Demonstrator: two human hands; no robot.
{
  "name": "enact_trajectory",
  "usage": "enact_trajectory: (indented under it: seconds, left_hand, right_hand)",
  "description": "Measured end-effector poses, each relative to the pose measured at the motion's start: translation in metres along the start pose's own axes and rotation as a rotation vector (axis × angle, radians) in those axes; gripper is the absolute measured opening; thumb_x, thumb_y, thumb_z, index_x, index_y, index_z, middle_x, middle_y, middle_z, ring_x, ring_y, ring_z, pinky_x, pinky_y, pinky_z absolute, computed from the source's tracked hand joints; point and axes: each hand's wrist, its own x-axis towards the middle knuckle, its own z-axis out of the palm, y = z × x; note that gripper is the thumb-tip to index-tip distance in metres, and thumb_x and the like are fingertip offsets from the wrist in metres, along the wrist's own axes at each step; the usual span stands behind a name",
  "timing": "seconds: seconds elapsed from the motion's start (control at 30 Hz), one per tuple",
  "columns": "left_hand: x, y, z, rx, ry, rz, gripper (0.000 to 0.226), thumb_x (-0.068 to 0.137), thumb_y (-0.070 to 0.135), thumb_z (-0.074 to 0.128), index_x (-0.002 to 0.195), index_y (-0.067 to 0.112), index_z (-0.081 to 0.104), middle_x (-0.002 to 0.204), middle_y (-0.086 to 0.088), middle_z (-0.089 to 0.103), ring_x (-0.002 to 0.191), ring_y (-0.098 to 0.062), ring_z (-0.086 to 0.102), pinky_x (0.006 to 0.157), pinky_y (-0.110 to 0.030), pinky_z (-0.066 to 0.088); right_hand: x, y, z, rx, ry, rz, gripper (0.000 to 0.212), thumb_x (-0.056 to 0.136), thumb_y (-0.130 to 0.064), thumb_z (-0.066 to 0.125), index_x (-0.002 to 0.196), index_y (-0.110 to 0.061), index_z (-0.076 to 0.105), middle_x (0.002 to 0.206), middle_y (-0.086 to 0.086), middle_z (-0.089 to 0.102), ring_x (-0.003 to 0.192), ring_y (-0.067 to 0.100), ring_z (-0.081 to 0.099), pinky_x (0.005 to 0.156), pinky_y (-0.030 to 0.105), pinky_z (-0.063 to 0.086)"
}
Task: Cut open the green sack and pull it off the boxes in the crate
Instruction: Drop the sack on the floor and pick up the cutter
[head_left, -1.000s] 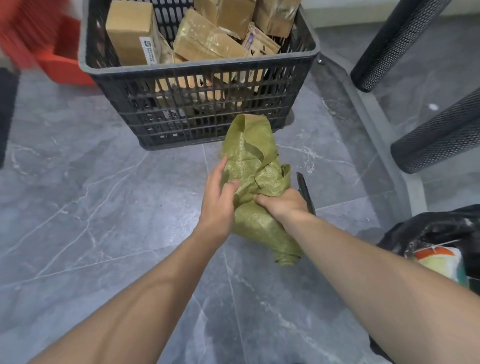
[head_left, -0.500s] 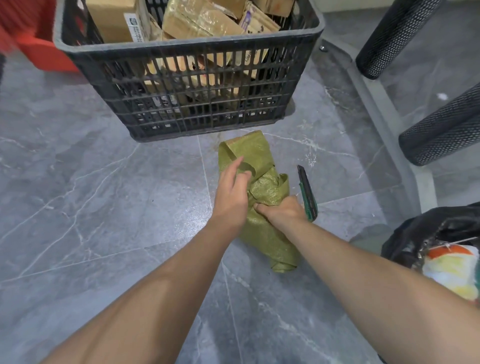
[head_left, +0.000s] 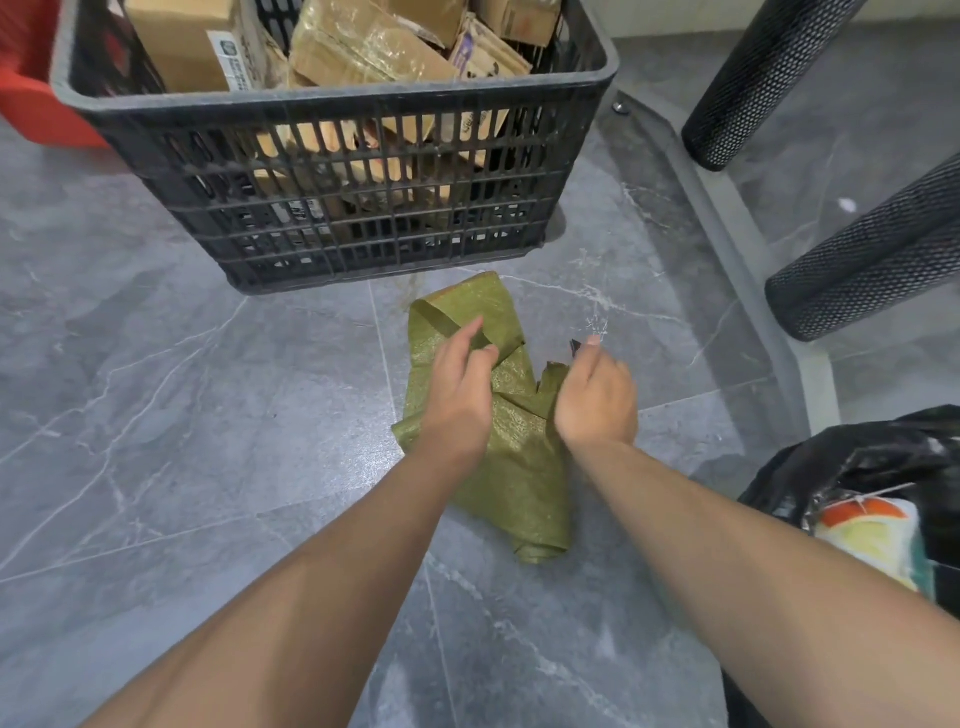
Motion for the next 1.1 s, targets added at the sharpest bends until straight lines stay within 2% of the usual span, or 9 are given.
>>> enact_trajectory:
  seconds: [0.1,0.17,0.23,0.37,0.57,0.73,0.83,0.9,1.1]
  left_hand:
    - [0.000,0.002,0.000,-0.005,-0.017,0.004,0.059,0.096,0.041,0.040,0.154,0.035,0.044,0.157,0.013,0.040,0.144,-0.008,0.038,0.123,-0.041,0.029]
    - [-0.001,0.002,-0.003,-0.008,-0.031,0.014,0.061,0.094,0.044,0.040,0.154,0.036,0.043,0.157,0.013,0.040,0.144,-0.008,0.038,0.122,-0.041,0.029]
    - [-0.002,0.000,-0.006,-0.013,-0.037,0.019,0.062,0.093,0.046,0.040,0.155,0.036,0.042,0.157,0.013,0.040,0.143,-0.006,0.038,0.123,-0.040,0.029]
    - [-0.005,-0.001,-0.011,-0.004,-0.037,0.006,0.062,0.093,0.047,0.040,0.154,0.037,0.042,0.158,0.014,0.039,0.144,-0.005,0.036,0.123,-0.044,0.028]
    - [-0.006,-0.008,-0.015,0.027,-0.020,-0.023,0.057,0.097,0.045,0.042,0.153,0.038,0.043,0.158,0.017,0.038,0.144,-0.003,0.033,0.124,-0.044,0.025]
    - [-0.008,-0.002,-0.010,0.037,-0.015,-0.004,0.061,0.093,0.048,0.041,0.153,0.037,0.044,0.155,0.016,0.040,0.143,-0.005,0.037,0.123,-0.044,0.029]
    - [-0.009,0.001,-0.009,0.044,-0.014,0.015,0.063,0.092,0.048,0.041,0.153,0.035,0.044,0.155,0.015,0.041,0.142,-0.005,0.038,0.122,-0.044,0.030]
    - [-0.010,0.002,-0.008,0.046,-0.012,0.022,0.063,0.091,0.049,0.041,0.153,0.035,0.044,0.155,0.014,0.041,0.142,-0.006,0.040,0.122,-0.046,0.031]
    - [-0.021,0.005,-0.013,0.046,-0.004,0.020,0.060,0.090,0.050,0.044,0.148,0.036,0.049,0.151,0.014,0.048,0.141,-0.006,0.043,0.121,-0.047,0.034]
  right_hand:
    - [0.020,0.012,0.001,-0.048,0.083,0.092,0.044,0.111,-0.029,0.030,0.116,-0.004,0.066,0.120,0.024,0.065,0.112,0.042,0.061,0.088,0.045,0.046]
    - [0.031,0.024,0.003,-0.089,0.045,0.138,0.028,0.105,-0.016,0.045,0.120,-0.010,0.067,0.124,0.020,0.066,0.113,0.040,0.063,0.087,0.041,0.049]
    - [0.034,0.034,0.008,-0.165,-0.030,0.166,0.028,0.097,-0.007,0.056,0.122,-0.013,0.068,0.124,0.018,0.065,0.114,0.038,0.064,0.088,0.040,0.051]
    - [0.030,0.049,0.026,-0.365,-0.122,0.141,0.029,0.095,-0.005,0.060,0.124,-0.004,0.061,0.125,0.020,0.057,0.114,0.042,0.060,0.090,0.044,0.051]
    - [0.027,0.049,0.032,-0.328,-0.147,0.172,0.041,0.095,-0.016,0.067,0.130,0.003,0.054,0.131,0.026,0.050,0.118,0.045,0.056,0.093,0.047,0.050]
    - [0.017,0.039,0.028,-0.166,-0.103,0.166,0.039,0.103,-0.016,0.053,0.134,0.003,0.040,0.135,0.027,0.044,0.113,0.047,0.057,0.089,0.047,0.046]
    - [0.016,0.037,0.022,-0.024,-0.062,0.134,0.033,0.109,-0.027,0.045,0.129,-0.002,0.041,0.109,0.018,0.057,0.104,0.040,0.059,0.077,0.040,0.038]
    - [0.017,0.034,0.017,0.043,-0.085,0.118,0.035,0.110,-0.037,0.041,0.123,-0.004,0.044,0.090,0.008,0.052,0.091,0.035,0.055,0.073,0.038,0.036]
    - [0.014,0.014,0.003,0.196,-0.173,0.010,0.031,0.111,-0.025,0.035,0.125,-0.001,0.048,0.097,0.011,0.054,0.099,0.036,0.059,0.074,0.034,0.033]
